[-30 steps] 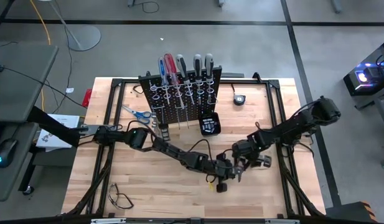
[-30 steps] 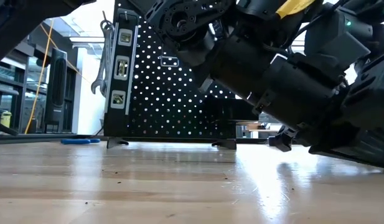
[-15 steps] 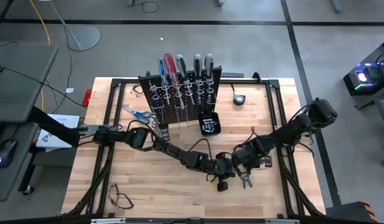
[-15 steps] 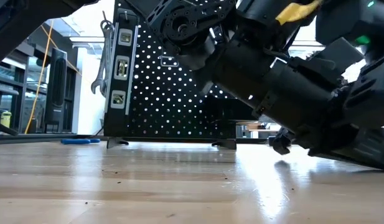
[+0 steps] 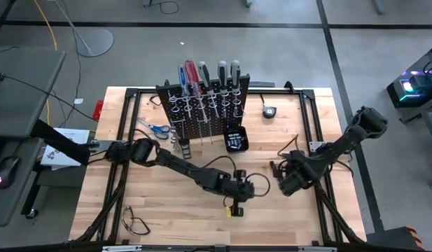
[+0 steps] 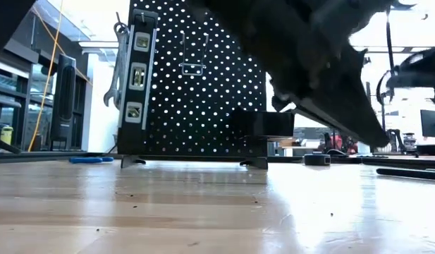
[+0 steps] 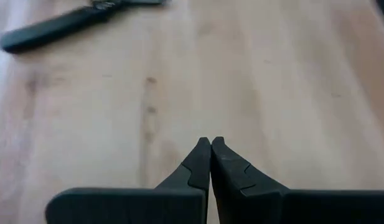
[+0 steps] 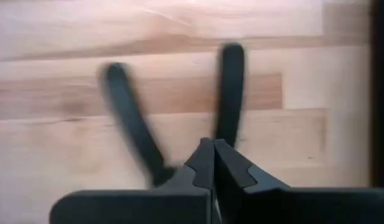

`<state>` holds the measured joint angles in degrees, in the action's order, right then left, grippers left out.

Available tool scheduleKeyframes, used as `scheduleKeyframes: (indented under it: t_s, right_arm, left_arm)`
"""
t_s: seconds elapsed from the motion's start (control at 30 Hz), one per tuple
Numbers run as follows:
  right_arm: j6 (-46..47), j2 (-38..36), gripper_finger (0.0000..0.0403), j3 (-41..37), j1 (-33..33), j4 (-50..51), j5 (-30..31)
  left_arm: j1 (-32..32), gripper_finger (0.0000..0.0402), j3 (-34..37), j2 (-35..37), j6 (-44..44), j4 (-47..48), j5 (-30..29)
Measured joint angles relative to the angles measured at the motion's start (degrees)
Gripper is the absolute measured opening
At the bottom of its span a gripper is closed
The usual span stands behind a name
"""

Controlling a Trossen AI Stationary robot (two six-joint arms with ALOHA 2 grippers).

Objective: Hang tools onto peg board
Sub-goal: Hang the black pliers on the pegboard

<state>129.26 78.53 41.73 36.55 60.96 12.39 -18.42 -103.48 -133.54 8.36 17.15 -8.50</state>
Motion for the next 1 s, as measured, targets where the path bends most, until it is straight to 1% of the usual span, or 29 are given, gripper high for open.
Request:
scheduleKeyframes:
  t_s: [0.1,0.17,0.23,0.37,0.47,0.6,0.7,0.77,0.83,0.93,1.0]
  right_arm:
    - [0.1,-2.3,0.0004,2.6,1.0,1.9,2.7]
    - [-1.3,-3.9,0.0004,4.1,1.2,4.6,4.6]
    - [-3.4,-5.2,0.0003,4.7,1.2,4.8,5.2]
    - [-7.6,-7.9,0.0002,3.5,1.2,4.5,3.8]
    - [-9.4,-9.8,0.0001,0.7,1.8,1.1,1.5]
    - [-8.4,-11.9,0.0001,-1.6,3.7,-1.3,0.9]
    - [-5.6,-12.1,0.0001,-3.6,4.5,-0.8,1.0]
    - [-1.9,-11.8,0.0000,-5.4,4.2,0.1,1.0]
    - [0.2,-11.7,0.0000,-7.4,3.7,0.7,0.7]
    - [0.6,-11.7,0.0000,-9.3,1.8,0.2,0.7]
    - [-0.5,-11.5,0.0000,-9.7,0.7,-1.3,0.9]
  left_arm:
    - [-1.1,0.0000,0.0,1.2,0.2,-0.1,0.0]
    - [-1.2,0.0000,-0.1,1.5,0.8,-2.7,-1.1]
    - [-0.8,0.0000,-0.1,1.3,0.2,-5.8,-2.6]
    - [2.5,0.0000,-0.1,0.5,-2.8,-15.1,-3.0]
    - [6.4,0.0000,-0.3,-0.1,-4.6,-20.5,-3.1]
    - [11.8,0.0000,-0.2,-2.2,-4.2,-19.7,0.7]
    - [14.1,0.0000,-0.2,-3.1,-2.8,-18.5,2.9]
    - [14.6,0.0000,-0.4,-2.8,-0.5,-16.9,3.8]
    - [14.4,0.0000,-0.3,-2.5,0.6,-15.7,3.4]
    - [13.2,0.0000,-0.2,-1.9,-1.2,-15.7,3.3]
    - [12.0,0.0000,-0.5,-1.5,-2.6,-16.0,4.4]
